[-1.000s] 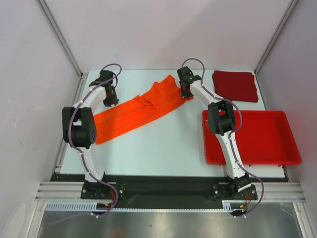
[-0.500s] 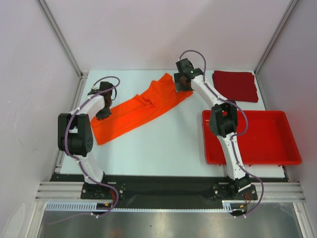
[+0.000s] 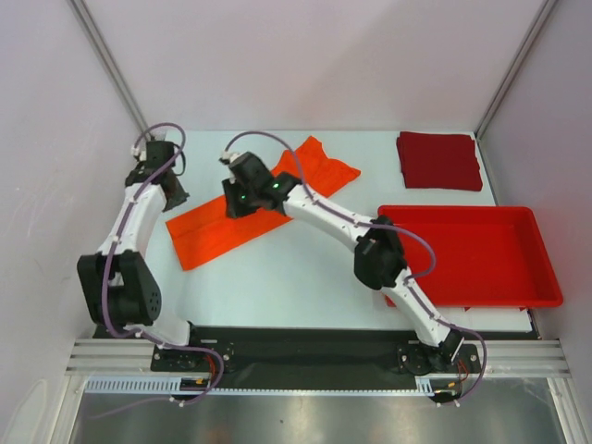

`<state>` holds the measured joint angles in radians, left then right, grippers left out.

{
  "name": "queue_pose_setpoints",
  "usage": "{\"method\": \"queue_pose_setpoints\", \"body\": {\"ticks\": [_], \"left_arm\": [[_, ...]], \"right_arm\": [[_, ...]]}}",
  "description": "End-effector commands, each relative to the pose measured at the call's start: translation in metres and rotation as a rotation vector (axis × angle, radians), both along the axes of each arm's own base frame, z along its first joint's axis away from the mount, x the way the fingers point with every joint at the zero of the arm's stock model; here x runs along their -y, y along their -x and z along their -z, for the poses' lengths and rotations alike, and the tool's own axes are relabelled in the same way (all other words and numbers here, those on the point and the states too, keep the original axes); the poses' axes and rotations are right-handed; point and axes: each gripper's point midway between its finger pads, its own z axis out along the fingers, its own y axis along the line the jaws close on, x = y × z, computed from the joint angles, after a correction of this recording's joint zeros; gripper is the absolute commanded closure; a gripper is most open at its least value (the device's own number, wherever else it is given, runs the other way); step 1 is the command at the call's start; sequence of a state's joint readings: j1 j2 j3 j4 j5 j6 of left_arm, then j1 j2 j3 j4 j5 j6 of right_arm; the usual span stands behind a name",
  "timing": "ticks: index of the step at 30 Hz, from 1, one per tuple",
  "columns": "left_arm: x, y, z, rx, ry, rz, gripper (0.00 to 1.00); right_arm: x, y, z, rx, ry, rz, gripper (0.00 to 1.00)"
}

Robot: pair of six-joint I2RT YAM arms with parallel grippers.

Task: Fold and stack the t-shirts
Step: Fold the tshirt

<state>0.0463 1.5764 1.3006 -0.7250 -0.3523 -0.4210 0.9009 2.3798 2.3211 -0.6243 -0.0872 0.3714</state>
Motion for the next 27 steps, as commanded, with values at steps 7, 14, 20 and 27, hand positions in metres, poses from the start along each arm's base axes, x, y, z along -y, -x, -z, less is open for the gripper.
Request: {"method": "queue_pose_setpoints", "body": {"ticks": [7,14,20,27], "left_arm": [[-0.02,0.027,-0.067,0.217,0.127,-0.061,0.71],[-0.009,0.037,-0.07,0.241,0.167,-0.04,0.7],[-0.01,0.044,-0.076,0.256,0.153,-0.036,0.69],[-0.008,0.05,-0.067,0.236,0.154,-0.025,0.69]], "right_arm": [[-0.071,0.028,0.05,-0.116,-0.125,-0.034,0.75],[-0.081,0.033,0.084,-0.136,-0.106,-0.025,0.75],[-0.056,0.035,0.111,-0.156,0.008,0.031,0.75],[0.017,0.059,0.129,-0.18,0.203,0.072,0.76]]}}
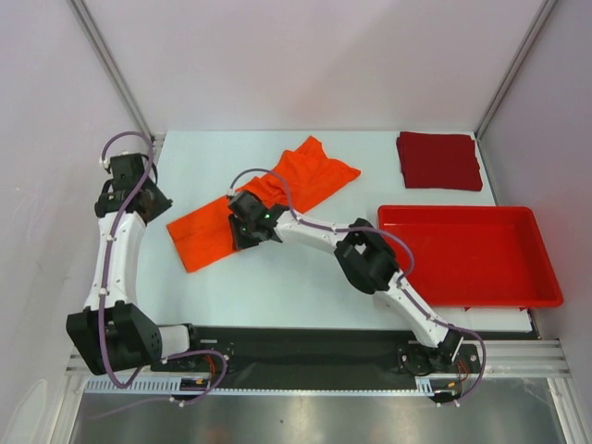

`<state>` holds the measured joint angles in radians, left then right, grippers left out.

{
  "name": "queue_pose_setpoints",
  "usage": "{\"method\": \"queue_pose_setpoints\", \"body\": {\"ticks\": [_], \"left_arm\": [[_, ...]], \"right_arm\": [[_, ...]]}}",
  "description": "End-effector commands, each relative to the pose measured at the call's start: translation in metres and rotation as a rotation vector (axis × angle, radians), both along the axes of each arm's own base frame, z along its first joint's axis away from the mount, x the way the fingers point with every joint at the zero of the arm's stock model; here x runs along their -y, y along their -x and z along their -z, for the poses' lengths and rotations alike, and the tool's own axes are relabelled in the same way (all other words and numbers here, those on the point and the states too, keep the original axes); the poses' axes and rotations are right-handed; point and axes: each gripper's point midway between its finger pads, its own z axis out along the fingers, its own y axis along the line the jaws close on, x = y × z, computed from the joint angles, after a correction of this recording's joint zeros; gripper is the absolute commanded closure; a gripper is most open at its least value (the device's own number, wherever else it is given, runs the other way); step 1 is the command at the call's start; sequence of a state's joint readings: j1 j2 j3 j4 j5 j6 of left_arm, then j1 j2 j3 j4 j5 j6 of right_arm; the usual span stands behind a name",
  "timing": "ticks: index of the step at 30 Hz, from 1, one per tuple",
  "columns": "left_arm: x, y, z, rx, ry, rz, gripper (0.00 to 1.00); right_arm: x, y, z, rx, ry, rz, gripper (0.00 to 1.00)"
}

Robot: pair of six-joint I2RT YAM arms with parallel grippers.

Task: Fold and stack the t-shirts
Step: Fold the tshirt

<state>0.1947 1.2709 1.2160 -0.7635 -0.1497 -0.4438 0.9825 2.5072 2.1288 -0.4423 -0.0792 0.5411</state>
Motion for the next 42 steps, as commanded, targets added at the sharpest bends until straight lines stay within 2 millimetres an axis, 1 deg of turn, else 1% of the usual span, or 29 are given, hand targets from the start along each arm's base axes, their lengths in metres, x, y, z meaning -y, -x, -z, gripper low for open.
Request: {"method": "queue_pose_setpoints", "body": {"ticks": [1,3,4,5,6,7,10,11,12,15,17,18,19,20,22,24,26,29,30,32,33,34,35,36,38,39,40,41,42], "left_arm": [[0.003,0.004,-0.004,0.031,0.002,0.018,0.68],[0.007,0.005,-0.002,0.03,0.005,0.045,0.67],[0.008,0.005,0.0,0.028,0.006,0.054,0.67],[0.008,0.006,0.002,0.018,0.003,0.066,0.67],[0.01,0.007,0.005,0.006,0.008,0.072,0.67],[0.011,0.009,0.01,-0.009,0.013,0.079,0.67],[0.023,0.008,0.013,-0.019,0.005,0.131,0.67],[0.027,0.008,0.014,-0.023,0.002,0.145,0.66],[0.038,0.008,0.016,-0.029,0.001,0.177,0.66],[0.058,0.008,0.024,-0.027,0.031,0.231,0.66],[0.072,0.004,0.028,-0.025,0.052,0.266,0.65],[0.087,0.003,0.031,-0.037,0.055,0.311,0.65],[0.096,0.0,0.031,-0.033,0.06,0.333,0.65],[0.108,-0.003,0.036,-0.042,0.076,0.375,0.64],[0.138,-0.017,0.031,0.012,0.105,0.487,0.63],[0.162,-0.029,0.028,0.052,0.157,0.577,0.62],[0.173,-0.048,0.019,0.116,0.152,0.606,0.62],[0.191,-0.075,0.014,0.178,0.157,0.656,0.62],[0.201,-0.083,0.008,0.198,0.166,0.68,0.62],[0.213,-0.097,0.017,0.182,0.171,0.7,0.63],[0.223,-0.103,0.01,0.196,0.167,0.719,0.63],[0.228,-0.108,0.012,0.197,0.166,0.725,0.64],[0.232,-0.113,0.025,0.17,0.169,0.727,0.65],[0.237,-0.116,0.025,0.172,0.165,0.732,0.65],[0.241,-0.12,0.034,0.157,0.173,0.723,0.67],[0.244,-0.118,0.039,0.15,0.178,0.718,0.67],[0.244,-0.119,0.037,0.162,0.177,0.703,0.67],[0.244,-0.118,0.037,0.162,0.174,0.701,0.68],[0.247,-0.115,0.039,0.163,0.165,0.706,0.68]], "right_arm": [[0.065,0.023,0.02,-0.027,0.206,0.011,0.76],[0.088,0.027,0.021,-0.018,0.253,0.022,0.76],[0.094,0.029,0.004,-0.003,0.237,0.024,0.76],[0.115,0.042,0.022,-0.042,0.285,0.015,0.76],[0.126,0.042,0.024,-0.049,0.295,0.022,0.76],[0.135,0.044,0.013,-0.044,0.285,0.026,0.76],[0.177,0.056,0.025,-0.086,0.342,0.046,0.76],[0.184,0.057,0.012,-0.074,0.321,0.05,0.76],[0.203,0.068,0.024,-0.1,0.362,0.047,0.76],[0.209,0.091,0.006,-0.121,0.295,-0.06,0.75],[0.226,0.113,0.008,-0.152,0.32,-0.095,0.75],[0.23,0.116,-0.003,-0.138,0.303,-0.089,0.75],[0.244,0.126,0.004,-0.169,0.327,-0.076,0.75],[0.252,0.129,0.001,-0.181,0.33,-0.057,0.75],[0.259,0.125,-0.021,-0.121,0.295,-0.016,0.75],[0.258,0.107,-0.046,-0.074,0.233,0.056,0.74],[0.255,0.075,-0.08,-0.009,0.149,0.149,0.73],[0.259,0.028,-0.098,0.048,0.1,0.262,0.72],[0.259,-0.003,-0.117,0.116,0.068,0.311,0.71],[0.261,-0.034,-0.11,0.132,0.089,0.36,0.71],[0.254,-0.059,-0.134,0.172,0.045,0.38,0.71],[0.262,-0.079,-0.136,0.178,0.045,0.415,0.7],[0.26,-0.096,-0.119,0.157,0.075,0.429,0.7],[0.254,-0.119,-0.14,0.205,0.041,0.443,0.69],[0.255,-0.151,-0.143,0.242,0.046,0.459,0.65],[0.254,-0.166,-0.113,0.214,0.089,0.466,0.63],[0.252,-0.19,-0.138,0.268,0.065,0.494,0.59],[0.25,-0.203,-0.108,0.244,0.1,0.497,0.57],[0.248,-0.216,-0.111,0.266,0.098,0.507,0.56]]}}
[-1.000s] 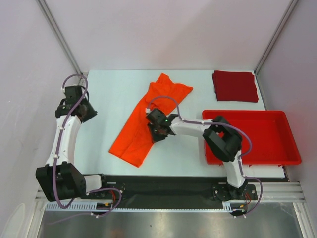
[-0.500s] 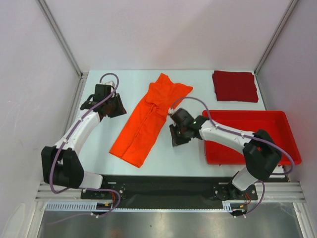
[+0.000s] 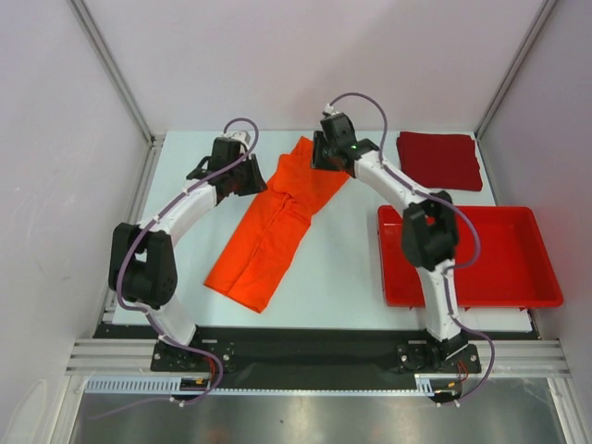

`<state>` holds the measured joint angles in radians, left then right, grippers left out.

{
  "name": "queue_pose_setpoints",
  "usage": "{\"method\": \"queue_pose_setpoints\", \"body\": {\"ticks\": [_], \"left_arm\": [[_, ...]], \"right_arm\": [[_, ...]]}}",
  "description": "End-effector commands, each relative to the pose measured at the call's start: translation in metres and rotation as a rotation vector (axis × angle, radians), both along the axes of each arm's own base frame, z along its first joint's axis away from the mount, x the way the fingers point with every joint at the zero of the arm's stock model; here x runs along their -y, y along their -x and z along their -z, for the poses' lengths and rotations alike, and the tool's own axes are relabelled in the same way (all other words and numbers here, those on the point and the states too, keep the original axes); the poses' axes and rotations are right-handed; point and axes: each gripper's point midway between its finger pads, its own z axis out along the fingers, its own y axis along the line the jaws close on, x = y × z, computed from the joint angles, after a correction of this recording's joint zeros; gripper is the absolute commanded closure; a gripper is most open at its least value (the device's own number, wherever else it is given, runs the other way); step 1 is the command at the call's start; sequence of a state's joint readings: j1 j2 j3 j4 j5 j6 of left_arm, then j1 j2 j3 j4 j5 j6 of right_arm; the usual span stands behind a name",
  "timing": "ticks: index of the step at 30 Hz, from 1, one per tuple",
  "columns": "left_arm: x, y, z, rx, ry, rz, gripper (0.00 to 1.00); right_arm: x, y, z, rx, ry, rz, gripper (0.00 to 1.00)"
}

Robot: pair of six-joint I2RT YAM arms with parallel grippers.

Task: Fold and stack the t-shirts
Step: Fold the tshirt

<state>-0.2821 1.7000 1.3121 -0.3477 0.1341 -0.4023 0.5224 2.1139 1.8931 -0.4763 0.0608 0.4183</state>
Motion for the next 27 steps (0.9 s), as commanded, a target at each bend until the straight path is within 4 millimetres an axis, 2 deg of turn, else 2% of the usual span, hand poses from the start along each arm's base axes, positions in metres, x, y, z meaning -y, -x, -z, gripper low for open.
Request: {"method": "queue_pose_setpoints", "body": {"ticks": [1,2,3,4,5,6,8,9,11,12,13,16,17,18,19,20,21,22,23,24,26,27], "left_arm": [[0.008,-0.007,-0.02,0.088,0.012,-0.006,0.68],[0.009,-0.005,-0.021,0.096,0.009,-0.003,0.67],[0.01,0.001,-0.02,0.098,0.008,0.005,0.67],[0.01,0.004,-0.022,0.101,0.003,0.006,0.68],[0.008,0.006,-0.021,0.099,-0.006,0.002,0.68],[0.007,0.012,-0.02,0.094,-0.009,0.001,0.68],[0.003,0.021,-0.013,0.078,-0.016,-0.002,0.68],[0.002,0.024,-0.02,0.095,-0.009,-0.003,0.68],[0.0,0.029,-0.02,0.097,-0.009,-0.006,0.68],[-0.003,0.034,-0.015,0.086,-0.016,-0.013,0.68],[-0.004,0.037,-0.019,0.096,-0.013,-0.018,0.68],[-0.006,0.045,-0.016,0.085,-0.013,-0.014,0.68],[-0.006,0.048,-0.018,0.088,-0.007,-0.008,0.68],[-0.007,0.052,-0.014,0.076,-0.009,-0.003,0.68],[-0.007,0.055,-0.014,0.074,-0.012,0.004,0.68],[-0.009,0.058,-0.017,0.081,-0.01,-0.003,0.68],[-0.012,0.063,-0.011,0.069,-0.018,-0.009,0.68],[-0.015,0.064,-0.012,0.073,-0.023,-0.017,0.68],[-0.016,0.066,-0.012,0.076,-0.025,-0.018,0.68],[-0.017,0.07,-0.015,0.083,-0.022,-0.019,0.67],[-0.019,0.073,-0.013,0.08,-0.024,-0.022,0.67],[-0.02,0.075,-0.013,0.081,-0.026,-0.024,0.67]], "right_arm": [[-0.004,-0.054,-0.008,0.094,0.031,0.045,0.55],[-0.004,-0.064,-0.003,0.098,0.037,0.058,0.55],[-0.007,-0.073,0.015,0.088,0.048,0.062,0.56],[-0.011,-0.084,0.005,0.125,0.027,0.066,0.57],[-0.013,-0.092,0.005,0.147,0.017,0.072,0.58],[-0.016,-0.097,0.021,0.144,0.024,0.077,0.61],[-0.019,-0.108,0.025,0.177,-0.003,0.104,0.66],[-0.019,-0.112,0.039,0.17,-0.002,0.119,0.72],[-0.022,-0.118,0.048,0.176,-0.031,0.144,0.79],[-0.025,-0.12,0.053,0.164,-0.065,0.158,0.83],[-0.03,-0.12,0.066,0.149,-0.076,0.155,0.84],[-0.043,-0.122,0.074,0.14,-0.131,0.172,0.87],[-0.044,-0.121,0.091,0.108,-0.134,0.174,0.89],[-0.049,-0.124,0.086,0.103,-0.169,0.172,0.91],[-0.053,-0.123,0.092,0.07,-0.208,0.188,0.92],[-0.058,-0.121,0.108,0.042,-0.219,0.182,0.92],[-0.067,-0.118,0.112,0.022,-0.255,0.157,0.93],[-0.076,-0.118,0.108,0.015,-0.301,0.155,0.93],[-0.082,-0.117,0.113,-0.004,-0.326,0.154,0.93],[-0.091,-0.112,0.129,-0.048,-0.354,0.13,0.93],[-0.106,-0.109,0.13,-0.086,-0.437,0.135,0.94],[-0.113,-0.104,0.142,-0.123,-0.466,0.115,0.94]]}}
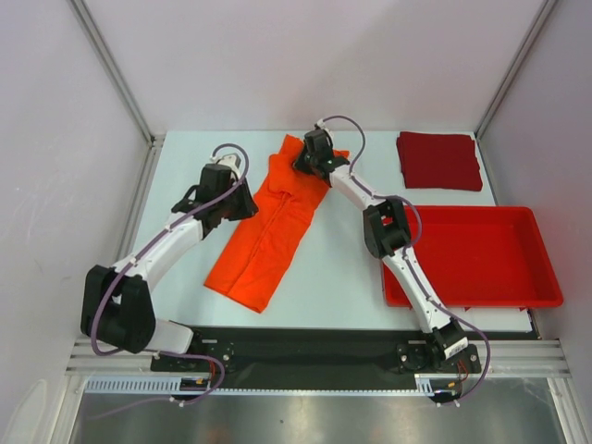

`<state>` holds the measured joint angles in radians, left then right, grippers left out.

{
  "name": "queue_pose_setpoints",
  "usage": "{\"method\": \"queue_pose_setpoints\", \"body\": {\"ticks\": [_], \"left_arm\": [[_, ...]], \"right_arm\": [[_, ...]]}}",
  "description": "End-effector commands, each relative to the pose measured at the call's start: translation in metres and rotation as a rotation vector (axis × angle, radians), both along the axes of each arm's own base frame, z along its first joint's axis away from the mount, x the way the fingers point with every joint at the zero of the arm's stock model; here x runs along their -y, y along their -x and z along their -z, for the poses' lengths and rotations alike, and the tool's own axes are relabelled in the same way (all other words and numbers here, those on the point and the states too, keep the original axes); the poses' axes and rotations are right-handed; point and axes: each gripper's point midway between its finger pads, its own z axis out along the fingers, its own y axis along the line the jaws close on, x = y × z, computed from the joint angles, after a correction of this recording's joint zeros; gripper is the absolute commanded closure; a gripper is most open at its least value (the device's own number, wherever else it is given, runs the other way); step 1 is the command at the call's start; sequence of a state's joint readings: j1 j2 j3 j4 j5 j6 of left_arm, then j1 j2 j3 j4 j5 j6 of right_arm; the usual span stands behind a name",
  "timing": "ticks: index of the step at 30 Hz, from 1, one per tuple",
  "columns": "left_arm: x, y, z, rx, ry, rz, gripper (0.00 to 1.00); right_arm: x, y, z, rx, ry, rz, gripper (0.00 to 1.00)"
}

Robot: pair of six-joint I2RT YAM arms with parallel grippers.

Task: Fold and stack the t-shirts
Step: Fold the tshirt

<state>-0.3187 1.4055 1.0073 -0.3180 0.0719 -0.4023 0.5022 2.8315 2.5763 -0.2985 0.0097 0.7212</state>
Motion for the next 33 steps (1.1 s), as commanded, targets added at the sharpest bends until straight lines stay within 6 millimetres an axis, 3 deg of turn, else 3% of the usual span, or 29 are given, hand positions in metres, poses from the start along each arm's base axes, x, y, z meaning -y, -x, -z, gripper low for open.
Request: {"method": "queue_pose_setpoints", "body": {"ticks": [1,5,9,13,14,16,17,19,20,21,23,24,25,26,27,28,29,30,31,33], "left_arm": [[-0.004,0.005,-0.014,0.047,0.008,-0.014,0.67],[-0.013,0.01,-0.007,0.034,-0.006,-0.038,0.67],[-0.02,0.013,-0.006,0.03,-0.019,-0.047,0.67],[-0.029,0.012,-0.009,0.026,-0.048,-0.077,0.66],[-0.03,0.014,-0.005,-0.006,-0.057,-0.078,0.66],[-0.041,0.014,0.002,-0.026,-0.107,-0.124,0.66],[-0.045,0.018,0.009,-0.055,-0.125,-0.139,0.66],[-0.059,0.024,0.024,-0.111,-0.189,-0.194,0.68],[-0.066,0.031,0.037,-0.178,-0.234,-0.212,0.7],[-0.071,0.034,0.045,-0.212,-0.256,-0.233,0.76],[-0.076,0.04,0.058,-0.262,-0.291,-0.249,0.78],[-0.077,0.043,0.071,-0.315,-0.305,-0.266,0.83],[-0.082,0.045,0.076,-0.342,-0.328,-0.293,0.85],[-0.083,0.05,0.082,-0.377,-0.331,-0.308,0.86],[-0.085,0.053,0.088,-0.401,-0.339,-0.322,0.87],[-0.084,0.054,0.09,-0.406,-0.333,-0.33,0.87],[-0.084,0.057,0.094,-0.417,-0.324,-0.34,0.87],[-0.084,0.06,0.098,-0.426,-0.321,-0.344,0.88],[-0.086,0.067,0.104,-0.445,-0.328,-0.352,0.88],[-0.087,0.076,0.113,-0.483,-0.327,-0.361,0.9]], "right_arm": [[-0.046,0.019,0.018,-0.092,-0.196,-0.073,0.94],[-0.076,0.034,0.017,-0.102,-0.26,-0.131,0.94],[-0.081,0.038,0.004,-0.095,-0.276,-0.166,0.94],[-0.066,0.03,-0.048,-0.033,-0.248,-0.155,0.91],[-0.06,0.027,-0.082,0.007,-0.255,-0.153,0.9],[-0.044,0.025,-0.1,0.011,-0.242,-0.146,0.86],[-0.038,0.026,-0.129,0.042,-0.25,-0.156,0.84],[-0.022,0.031,-0.148,0.04,-0.216,-0.174,0.75],[-0.016,0.037,-0.179,0.074,-0.211,-0.186,0.7],[-0.01,0.042,-0.195,0.089,-0.196,-0.191,0.68],[-0.001,0.063,-0.196,0.06,-0.122,-0.241,0.64],[0.006,0.081,-0.219,0.059,-0.105,-0.264,0.64],[0.005,0.098,-0.206,0.005,-0.079,-0.294,0.64],[0.002,0.117,-0.207,-0.022,-0.076,-0.349,0.64],[0.004,0.139,-0.226,-0.02,-0.07,-0.384,0.64],[-0.005,0.167,-0.205,-0.083,-0.034,-0.434,0.64],[-0.006,0.183,-0.199,-0.077,0.017,-0.482,0.63],[-0.009,0.204,-0.221,-0.018,0.025,-0.523,0.63],[-0.016,0.234,-0.185,-0.083,0.077,-0.582,0.62],[-0.02,0.266,-0.183,-0.088,0.095,-0.639,0.62]]}}
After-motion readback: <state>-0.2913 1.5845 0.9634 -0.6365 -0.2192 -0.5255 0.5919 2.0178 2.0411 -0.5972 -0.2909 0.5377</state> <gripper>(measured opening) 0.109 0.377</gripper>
